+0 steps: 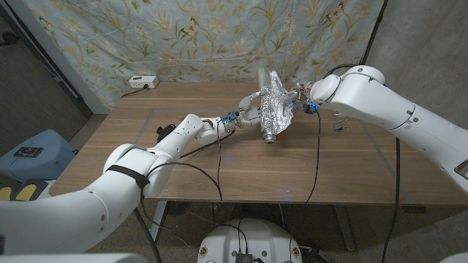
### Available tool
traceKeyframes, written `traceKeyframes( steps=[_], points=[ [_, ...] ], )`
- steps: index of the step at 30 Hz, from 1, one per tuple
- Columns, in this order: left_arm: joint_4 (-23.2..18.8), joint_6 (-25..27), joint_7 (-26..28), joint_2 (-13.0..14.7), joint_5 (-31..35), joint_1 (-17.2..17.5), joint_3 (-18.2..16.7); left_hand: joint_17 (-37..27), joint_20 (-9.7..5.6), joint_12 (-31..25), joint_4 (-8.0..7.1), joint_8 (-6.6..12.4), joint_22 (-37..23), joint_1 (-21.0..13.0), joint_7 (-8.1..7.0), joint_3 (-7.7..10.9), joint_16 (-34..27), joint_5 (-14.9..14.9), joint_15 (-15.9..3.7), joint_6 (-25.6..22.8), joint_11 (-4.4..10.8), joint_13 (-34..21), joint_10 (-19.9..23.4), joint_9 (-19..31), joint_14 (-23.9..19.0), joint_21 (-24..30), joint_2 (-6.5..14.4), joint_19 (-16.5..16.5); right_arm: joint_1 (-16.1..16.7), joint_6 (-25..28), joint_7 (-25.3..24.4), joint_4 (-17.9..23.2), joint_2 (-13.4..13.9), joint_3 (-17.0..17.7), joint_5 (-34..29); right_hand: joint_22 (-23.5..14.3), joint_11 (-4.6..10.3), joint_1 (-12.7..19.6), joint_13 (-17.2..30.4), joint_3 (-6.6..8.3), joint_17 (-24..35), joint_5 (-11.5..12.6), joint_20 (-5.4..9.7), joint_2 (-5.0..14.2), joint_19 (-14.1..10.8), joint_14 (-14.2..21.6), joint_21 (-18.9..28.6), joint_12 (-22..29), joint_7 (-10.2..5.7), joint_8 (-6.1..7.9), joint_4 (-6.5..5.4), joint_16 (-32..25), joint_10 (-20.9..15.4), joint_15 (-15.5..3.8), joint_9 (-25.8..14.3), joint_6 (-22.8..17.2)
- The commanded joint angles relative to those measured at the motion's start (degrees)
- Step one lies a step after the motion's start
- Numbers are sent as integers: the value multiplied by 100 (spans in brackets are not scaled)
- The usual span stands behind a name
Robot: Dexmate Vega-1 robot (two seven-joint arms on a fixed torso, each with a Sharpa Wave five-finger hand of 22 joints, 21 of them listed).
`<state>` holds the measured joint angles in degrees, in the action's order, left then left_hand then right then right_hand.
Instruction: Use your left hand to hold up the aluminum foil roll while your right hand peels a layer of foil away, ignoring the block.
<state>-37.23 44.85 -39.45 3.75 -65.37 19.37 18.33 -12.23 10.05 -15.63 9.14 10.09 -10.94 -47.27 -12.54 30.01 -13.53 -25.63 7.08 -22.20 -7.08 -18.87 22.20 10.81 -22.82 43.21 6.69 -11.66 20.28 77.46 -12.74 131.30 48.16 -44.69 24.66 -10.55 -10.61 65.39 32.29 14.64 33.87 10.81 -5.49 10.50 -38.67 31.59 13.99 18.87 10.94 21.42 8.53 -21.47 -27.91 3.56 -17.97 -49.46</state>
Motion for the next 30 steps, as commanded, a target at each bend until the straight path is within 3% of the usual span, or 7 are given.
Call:
traceKeyframes(
  steps=[1, 6, 18, 22, 30],
  points=[
    [90, -2, -113, -31, 60, -32, 29, -18, 56, 52, -7, -30, -12, 46, 0, -15, 38, 19, 83, 131, -47, -28, -65, 9, 30, -8, -22, 1, 92, 28, -125, -7, -24, 24, -101, -16, 40, 72, 20, 69, 25, 35, 70, 13, -41, 105, 39, 55, -35, 73, -16, -43, -84, -46, -57, -140],
    [302, -60, -317, -58, 136, -133, 74, -21, 85, 78, -17, -61, -13, 73, 5, -26, 39, 34, 107, 357, -74, -37, -127, -3, 50, -14, -29, 18, 101, 29, -131, -31, -41, 38, -108, -18, 105, 99, 34, 126, 49, 31, 131, 34, -76, 143, 56, 91, -65, 113, -31, -63, -151, -110, -108, -199],
    [795, -166, -637, -162, 346, -375, 94, -21, 157, 256, -23, -63, -14, 146, -8, -72, 91, 96, 211, 1009, -250, -17, -537, -38, 242, -69, -63, 143, 159, 9, -179, -47, -37, 95, -138, -22, 235, 121, -19, 281, -70, -25, 296, -26, -524, 718, 244, 275, -100, 206, -39, -127, -698, -362, -242, -337],
    [1091, -267, -840, -214, 493, -528, 127, -20, 180, 288, -28, -57, -14, 169, -8, -86, 107, 112, 241, 1115, -271, 0, -603, -42, 296, -84, -72, 176, 186, 15, -220, -47, -54, 124, -156, -24, 277, 140, -50, 302, -58, -39, 376, -30, -597, 840, 277, 304, -98, 213, -31, -172, -815, -410, -272, -336],
    [1170, -330, -906, -194, 743, -622, 155, -24, 197, 323, -58, -62, -15, 244, -5, -125, 102, 148, 274, 1330, -309, 30, -684, -50, 314, -95, -85, 186, 253, -11, -264, -26, -31, 201, -176, -25, 316, 148, -73, 316, -28, -52, 437, -29, -611, 898, 289, 318, -87, 231, -34, -202, -884, -472, -307, -357]
  ],
)
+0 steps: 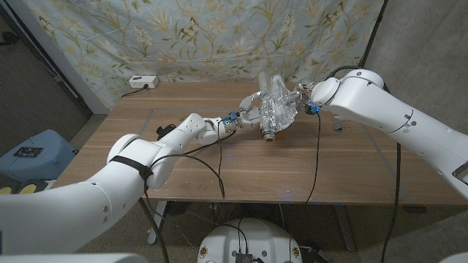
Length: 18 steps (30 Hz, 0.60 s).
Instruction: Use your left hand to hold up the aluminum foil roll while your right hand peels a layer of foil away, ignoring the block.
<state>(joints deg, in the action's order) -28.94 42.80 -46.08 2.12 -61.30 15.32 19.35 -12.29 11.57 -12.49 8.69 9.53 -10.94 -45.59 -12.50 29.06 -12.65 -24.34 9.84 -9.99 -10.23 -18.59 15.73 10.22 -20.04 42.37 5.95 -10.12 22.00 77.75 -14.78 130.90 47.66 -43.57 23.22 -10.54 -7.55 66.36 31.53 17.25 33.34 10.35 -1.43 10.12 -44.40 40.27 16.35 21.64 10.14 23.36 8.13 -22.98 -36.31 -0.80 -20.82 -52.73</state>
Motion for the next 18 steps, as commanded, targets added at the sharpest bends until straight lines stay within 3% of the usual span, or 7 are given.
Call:
traceKeyframes(
  steps=[1, 10, 18],
  points=[
    [358, -132, -253, -30, 366, -233, 59, -19, 46, 10, -17, -7, -15, 85, -9, -34, 12, 23, 5, 135, 0, 4, -39, 8, 37, -12, -10, 34, 105, -39, -82, 26, 19, 113, -37, -26, 9, 59, 1, 57, 32, -7, 41, 6, -39, 27, 54, 42, -5, 38, 11, -54, -48, -43, -28, -32],
    [-140, -14, 217, 71, 368, -53, -29, -15, 50, 43, -28, 2, -14, 141, -13, -49, 13, 51, 17, 330, -37, 25, -140, 2, 52, -17, -12, 24, 307, -45, -219, 107, 34, 321, -40, -28, 59, 78, 7, 77, 60, -15, 79, 6, -53, 40, 68, 55, 25, 45, 15, -60, -62, -71, -67, -29],
    [-9, -85, 318, 58, 380, -147, -26, -6, 49, 113, -19, 31, -13, 178, -14, -59, 45, 75, 31, 418, -42, 57, -348, 3, 139, -45, -28, 72, 444, -49, -348, 127, 6, 472, -51, -29, 118, 85, 17, 89, 81, -22, 91, -2, -65, 75, 82, 109, 43, 56, 14, -69, -170, -106, -105, -41]
  ],
)
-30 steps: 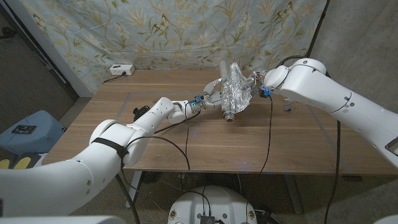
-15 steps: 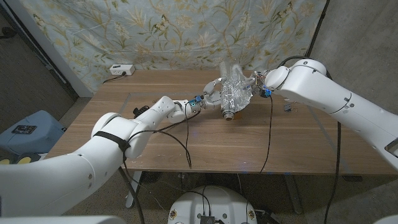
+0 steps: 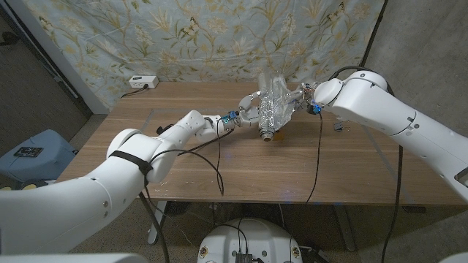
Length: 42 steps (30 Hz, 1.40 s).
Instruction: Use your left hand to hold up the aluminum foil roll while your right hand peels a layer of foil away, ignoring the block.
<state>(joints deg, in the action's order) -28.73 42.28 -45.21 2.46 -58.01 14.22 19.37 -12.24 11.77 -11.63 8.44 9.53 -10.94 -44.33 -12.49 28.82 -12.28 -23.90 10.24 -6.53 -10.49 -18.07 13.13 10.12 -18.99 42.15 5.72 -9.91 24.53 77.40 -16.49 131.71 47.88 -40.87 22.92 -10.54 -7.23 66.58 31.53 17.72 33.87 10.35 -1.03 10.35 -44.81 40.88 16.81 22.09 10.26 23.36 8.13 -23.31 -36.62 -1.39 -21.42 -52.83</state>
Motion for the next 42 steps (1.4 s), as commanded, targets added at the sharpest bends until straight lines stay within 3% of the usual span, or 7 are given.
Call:
traceKeyframes(
  steps=[1, 11, 18, 42],
  points=[
    [16, -43, 223, 15, 63, -63, -21, -11, 29, 30, 5, 33, -13, 53, -16, -34, 9, 32, -10, 76, -15, 7, -99, 13, 37, -24, -3, 51, 202, -19, -193, 42, -25, 213, -25, -30, 93, 68, 19, 45, 34, -21, 55, -20, -26, 15, 38, 72, 41, 58, 15, -39, -151, -51, -50, -33],
    [632, -355, 48, -135, 269, -376, -26, -12, 34, 28, -6, 50, -14, 85, -15, -38, 8, 48, -8, 109, -15, 34, -133, 14, 55, -41, 12, 77, 130, -201, -168, -58, -78, 123, -79, -30, 144, 77, 7, 64, 41, -24, 89, -29, -74, 96, 67, 96, 41, 72, 17, -50, -212, -108, -91, -49],
    [818, -560, 59, -211, 395, -450, -131, -16, 33, 28, -29, 56, -14, 142, -13, -62, 10, 70, -17, 143, 67, 51, -178, 15, 78, -49, 11, 82, 131, -276, -145, -115, -120, 146, -81, -31, 176, 79, -14, 80, 27, -20, 109, -40, -166, 205, 111, 123, 5, 77, 20, -61, -299, -155, -118, -54],
    [841, -641, 108, -299, 659, -436, -373, -20, 32, 25, -67, 77, -12, 249, -11, -82, 13, 122, 19, 183, 66, 100, -284, 17, 129, -73, 52, 97, 577, -315, -345, 221, 19, 709, 18, -33, 258, 194, -32, 126, 71, -20, 166, -61, -238, 319, 170, 164, 104, 132, 82, -86, -411, -234, -196, -165]
  ],
)
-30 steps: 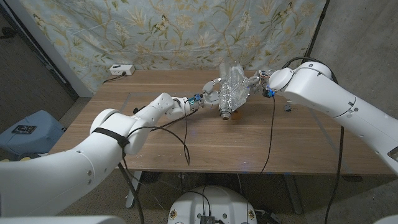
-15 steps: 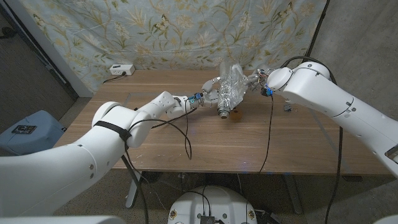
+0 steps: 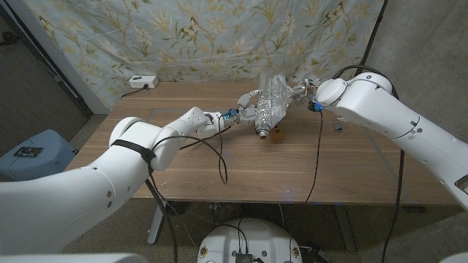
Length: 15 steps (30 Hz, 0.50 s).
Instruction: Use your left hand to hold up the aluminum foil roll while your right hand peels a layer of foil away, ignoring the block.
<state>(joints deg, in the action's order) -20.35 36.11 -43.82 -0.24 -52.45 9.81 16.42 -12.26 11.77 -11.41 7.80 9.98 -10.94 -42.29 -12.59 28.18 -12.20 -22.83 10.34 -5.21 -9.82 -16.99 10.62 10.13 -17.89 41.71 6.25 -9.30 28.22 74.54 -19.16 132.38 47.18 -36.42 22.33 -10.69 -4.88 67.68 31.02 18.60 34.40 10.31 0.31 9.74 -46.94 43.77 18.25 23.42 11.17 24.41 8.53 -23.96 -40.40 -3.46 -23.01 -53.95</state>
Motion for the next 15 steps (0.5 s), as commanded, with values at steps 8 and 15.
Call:
traceKeyframes(
  steps=[8, 15],
  points=[
    [-45, 81, -39, -29, 73, 33, -98, -10, 32, -12, 9, 40, -12, 63, -1, -18, 1, 34, 2, 50, 19, 12, -35, 17, 7, -32, -5, 25, 355, 33, -159, 283, 140, 467, 145, -19, 42, 100, 32, 47, 29, -20, 36, 8, -12, 28, 31, 31, 18, 19, 35, -12, -10, -28, -51, -34],
    [-85, 197, -25, -26, 15, 58, -111, -7, 32, -22, 14, 45, -12, 72, 0, -11, -1, 45, 5, 51, 20, 23, -37, 17, 5, -35, 8, 19, 475, 97, -234, 372, 182, 646, 205, -20, 27, 103, 40, 50, 41, -25, 38, 11, -6, 31, 39, 34, 21, 16, 23, -4, -3, -18, -70, -24]
  ],
)
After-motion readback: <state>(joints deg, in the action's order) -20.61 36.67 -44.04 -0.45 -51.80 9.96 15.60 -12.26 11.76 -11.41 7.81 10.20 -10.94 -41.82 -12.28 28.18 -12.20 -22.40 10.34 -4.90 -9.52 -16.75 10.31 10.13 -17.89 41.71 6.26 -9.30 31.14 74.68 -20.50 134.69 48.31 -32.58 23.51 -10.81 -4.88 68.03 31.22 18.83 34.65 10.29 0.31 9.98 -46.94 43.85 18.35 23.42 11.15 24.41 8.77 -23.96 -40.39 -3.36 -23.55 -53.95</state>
